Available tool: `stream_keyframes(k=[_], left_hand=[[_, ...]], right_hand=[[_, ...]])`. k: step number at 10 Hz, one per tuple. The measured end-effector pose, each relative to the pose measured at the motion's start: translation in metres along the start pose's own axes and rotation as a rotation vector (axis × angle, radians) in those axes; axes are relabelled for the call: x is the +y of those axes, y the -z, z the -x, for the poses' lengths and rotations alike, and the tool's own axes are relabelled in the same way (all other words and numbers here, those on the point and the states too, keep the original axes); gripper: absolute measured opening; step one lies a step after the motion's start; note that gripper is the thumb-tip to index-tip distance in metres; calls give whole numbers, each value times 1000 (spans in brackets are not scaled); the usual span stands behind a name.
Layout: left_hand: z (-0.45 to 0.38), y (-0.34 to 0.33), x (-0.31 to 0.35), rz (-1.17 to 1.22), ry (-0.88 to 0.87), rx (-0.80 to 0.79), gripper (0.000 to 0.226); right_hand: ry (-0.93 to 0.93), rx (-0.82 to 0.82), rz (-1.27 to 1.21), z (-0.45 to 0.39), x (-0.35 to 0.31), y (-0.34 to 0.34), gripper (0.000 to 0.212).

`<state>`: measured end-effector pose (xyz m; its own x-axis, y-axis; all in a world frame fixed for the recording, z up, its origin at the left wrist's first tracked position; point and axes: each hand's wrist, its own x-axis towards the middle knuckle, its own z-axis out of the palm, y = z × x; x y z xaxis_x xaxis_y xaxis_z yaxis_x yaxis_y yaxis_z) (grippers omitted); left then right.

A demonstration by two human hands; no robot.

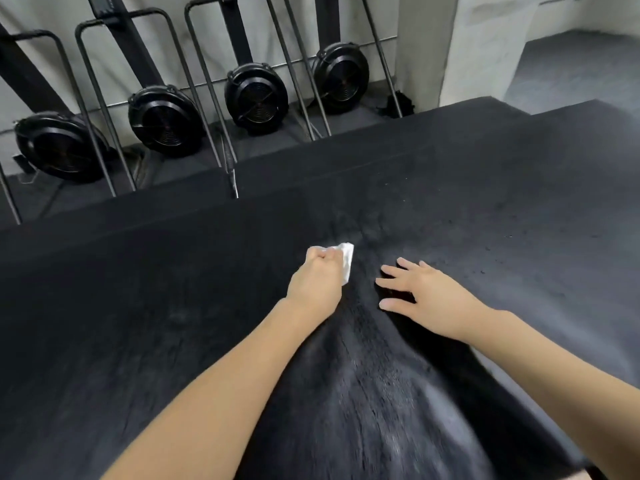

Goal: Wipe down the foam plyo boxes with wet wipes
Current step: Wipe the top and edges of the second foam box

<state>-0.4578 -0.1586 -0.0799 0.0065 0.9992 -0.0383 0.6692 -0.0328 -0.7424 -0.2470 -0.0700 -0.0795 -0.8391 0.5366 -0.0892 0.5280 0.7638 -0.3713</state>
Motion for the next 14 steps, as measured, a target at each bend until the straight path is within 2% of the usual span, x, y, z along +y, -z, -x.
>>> stream_keyframes(k=[1,2,4,5,6,7,8,10,11,12,14], left_hand=[[-13,11,-12,744,312,-17,28],[-6,13,-6,948,327,-90,36],[49,47,31,944,282,-19,46],[94,71,56,1000,293,53,43],[140,107,80,899,222,41,63],[169,135,101,864,204,-22,64],[178,143,111,904,264,-187,62],[143,119,90,747,246,-224,63],[118,94,72,708,240,-193,57],[91,72,44,828,352,-69,59],[25,40,2,884,316,-102,52]], right_hand=[[6,-18,109,-5,-4,-1,54],[-5,-52,85,-2,-8,-1,62],[-28,-37,44,1,-10,-2,52],[-19,-59,180,17,-22,-4,49],[-18,-98,244,44,-34,-9,49],[-6,-155,288,65,-33,-13,51],[-20,-180,271,78,-37,-10,51],[-68,-159,284,66,-54,18,45],[-86,-39,213,46,-50,26,37],[-50,75,177,18,-39,28,41],[-1,2,246,-64,-12,39,62]])
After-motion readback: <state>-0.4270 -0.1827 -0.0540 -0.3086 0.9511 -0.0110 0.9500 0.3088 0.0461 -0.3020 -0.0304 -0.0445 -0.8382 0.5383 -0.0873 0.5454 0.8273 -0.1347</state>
